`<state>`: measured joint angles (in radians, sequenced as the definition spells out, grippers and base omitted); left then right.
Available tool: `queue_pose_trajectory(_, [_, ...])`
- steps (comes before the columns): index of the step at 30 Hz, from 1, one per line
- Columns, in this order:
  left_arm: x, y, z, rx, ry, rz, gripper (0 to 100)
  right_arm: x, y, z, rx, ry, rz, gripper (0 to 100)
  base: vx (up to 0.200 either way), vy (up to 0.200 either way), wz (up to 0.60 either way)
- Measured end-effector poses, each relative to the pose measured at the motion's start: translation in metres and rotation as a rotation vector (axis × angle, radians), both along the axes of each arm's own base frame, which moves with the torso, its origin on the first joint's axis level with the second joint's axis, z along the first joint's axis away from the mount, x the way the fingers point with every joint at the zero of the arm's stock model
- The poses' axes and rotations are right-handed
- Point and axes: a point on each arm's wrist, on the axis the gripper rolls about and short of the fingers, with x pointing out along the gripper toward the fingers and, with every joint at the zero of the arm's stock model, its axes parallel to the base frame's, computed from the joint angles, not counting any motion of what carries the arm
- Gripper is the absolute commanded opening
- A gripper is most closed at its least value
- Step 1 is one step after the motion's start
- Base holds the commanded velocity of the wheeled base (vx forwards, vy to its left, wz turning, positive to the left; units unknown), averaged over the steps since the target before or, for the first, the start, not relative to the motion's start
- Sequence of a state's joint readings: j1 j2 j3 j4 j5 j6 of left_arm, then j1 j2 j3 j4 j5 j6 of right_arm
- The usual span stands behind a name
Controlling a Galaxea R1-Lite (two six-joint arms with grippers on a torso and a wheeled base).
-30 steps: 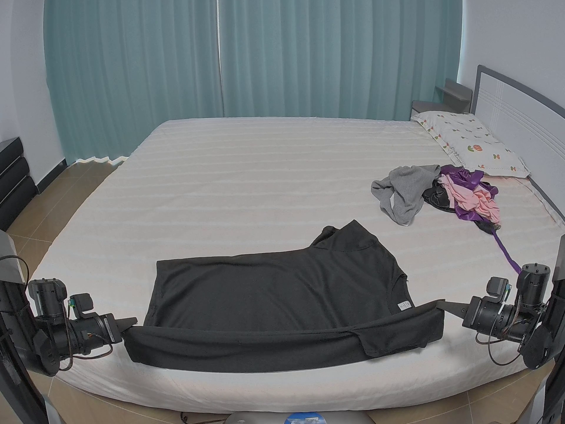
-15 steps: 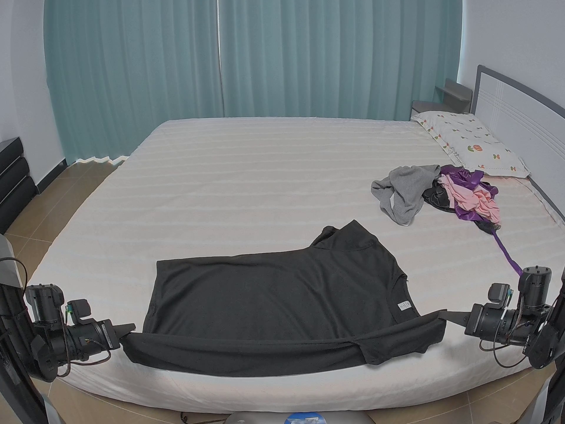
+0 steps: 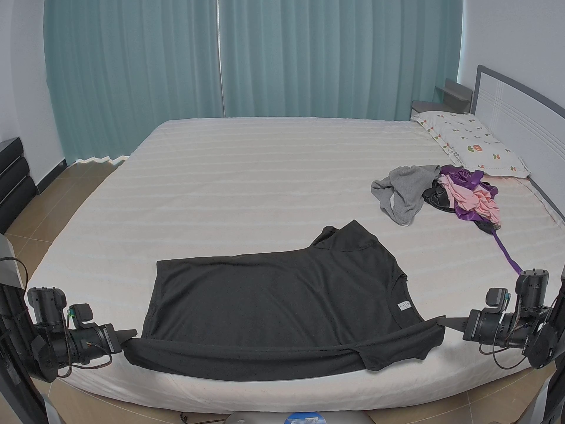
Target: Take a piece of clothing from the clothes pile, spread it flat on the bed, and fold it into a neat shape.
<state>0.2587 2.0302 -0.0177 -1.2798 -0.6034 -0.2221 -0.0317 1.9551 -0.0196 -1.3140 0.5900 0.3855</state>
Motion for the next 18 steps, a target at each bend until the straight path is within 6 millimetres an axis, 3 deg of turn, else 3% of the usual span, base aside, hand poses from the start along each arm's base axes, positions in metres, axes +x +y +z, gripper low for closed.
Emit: queue_pose_trajectory(18, [0.042,0.002,-0.018,-0.061,0.019,0.044,0,0.044,0.007,-0.019,0.0,-0.009,0.024,0,0.0,0.0,0.0])
